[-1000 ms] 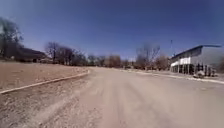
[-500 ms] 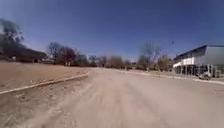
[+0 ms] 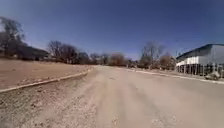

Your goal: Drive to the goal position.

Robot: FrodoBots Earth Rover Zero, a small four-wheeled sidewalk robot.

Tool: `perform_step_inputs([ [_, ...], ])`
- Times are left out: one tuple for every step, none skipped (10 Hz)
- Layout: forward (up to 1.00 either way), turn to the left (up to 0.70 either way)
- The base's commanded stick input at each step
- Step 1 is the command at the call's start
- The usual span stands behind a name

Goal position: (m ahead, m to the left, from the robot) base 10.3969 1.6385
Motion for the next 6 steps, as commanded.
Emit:
perform_step_inputs([
  [1.0, 0.0],
  [1.0, 0.0],
  [1.0, 0.0],
  [1.0, 0.27],
  [1.0, 0.27],
  [1.0, 0.27],
])
